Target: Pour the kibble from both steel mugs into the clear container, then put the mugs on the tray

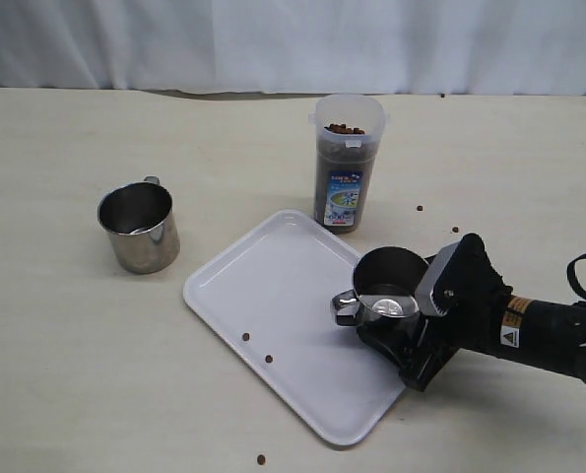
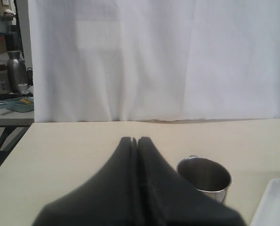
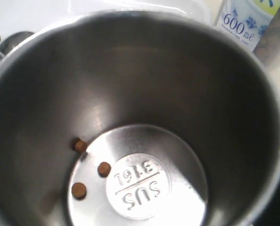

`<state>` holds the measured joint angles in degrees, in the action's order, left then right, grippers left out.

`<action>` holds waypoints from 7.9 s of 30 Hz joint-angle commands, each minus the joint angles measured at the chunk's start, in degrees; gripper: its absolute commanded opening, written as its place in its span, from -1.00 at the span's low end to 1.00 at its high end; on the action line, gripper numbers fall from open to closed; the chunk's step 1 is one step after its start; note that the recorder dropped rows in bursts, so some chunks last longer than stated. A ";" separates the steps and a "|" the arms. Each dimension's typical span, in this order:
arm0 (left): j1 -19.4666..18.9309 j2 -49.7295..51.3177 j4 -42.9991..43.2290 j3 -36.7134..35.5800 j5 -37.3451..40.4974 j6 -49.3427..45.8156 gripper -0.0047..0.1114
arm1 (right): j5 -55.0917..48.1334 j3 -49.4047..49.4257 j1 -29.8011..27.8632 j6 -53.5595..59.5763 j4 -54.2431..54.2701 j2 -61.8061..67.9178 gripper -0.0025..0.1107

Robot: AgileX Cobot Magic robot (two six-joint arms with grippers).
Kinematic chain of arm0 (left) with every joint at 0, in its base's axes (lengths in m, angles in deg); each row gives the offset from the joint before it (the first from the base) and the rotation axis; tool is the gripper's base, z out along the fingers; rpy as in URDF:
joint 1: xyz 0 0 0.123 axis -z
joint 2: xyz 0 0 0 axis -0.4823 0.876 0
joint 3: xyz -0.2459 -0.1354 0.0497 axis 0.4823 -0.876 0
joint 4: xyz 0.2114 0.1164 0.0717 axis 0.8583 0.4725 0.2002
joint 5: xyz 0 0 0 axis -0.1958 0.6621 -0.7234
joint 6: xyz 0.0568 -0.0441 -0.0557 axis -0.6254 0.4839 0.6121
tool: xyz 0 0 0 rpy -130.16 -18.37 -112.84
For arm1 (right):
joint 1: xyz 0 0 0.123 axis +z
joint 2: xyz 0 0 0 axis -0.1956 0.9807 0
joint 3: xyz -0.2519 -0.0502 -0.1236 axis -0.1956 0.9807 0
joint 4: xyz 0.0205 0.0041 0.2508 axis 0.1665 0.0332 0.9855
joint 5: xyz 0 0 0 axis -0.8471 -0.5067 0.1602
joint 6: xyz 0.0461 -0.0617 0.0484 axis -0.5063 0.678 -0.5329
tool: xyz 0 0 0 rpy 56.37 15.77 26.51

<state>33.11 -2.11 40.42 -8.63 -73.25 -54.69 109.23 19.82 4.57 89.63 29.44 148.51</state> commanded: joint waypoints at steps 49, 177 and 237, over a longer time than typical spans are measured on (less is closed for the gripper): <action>0.44 -0.14 0.26 -0.17 -0.63 0.11 -0.92 | -11.74 0.91 -0.38 -8.80 -7.63 -10.24 0.49; 0.44 -0.14 4.95 -0.17 -8.72 -0.20 -0.92 | -61.47 21.92 -10.32 -77.21 -20.54 -115.03 -0.86; -32.20 121.79 82.14 24.09 -76.02 18.53 -0.92 | -61.47 21.92 -10.32 -77.21 -20.54 -115.03 -0.86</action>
<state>3.66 116.82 115.74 11.64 -148.11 -39.93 48.12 41.56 -5.93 12.04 8.64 33.68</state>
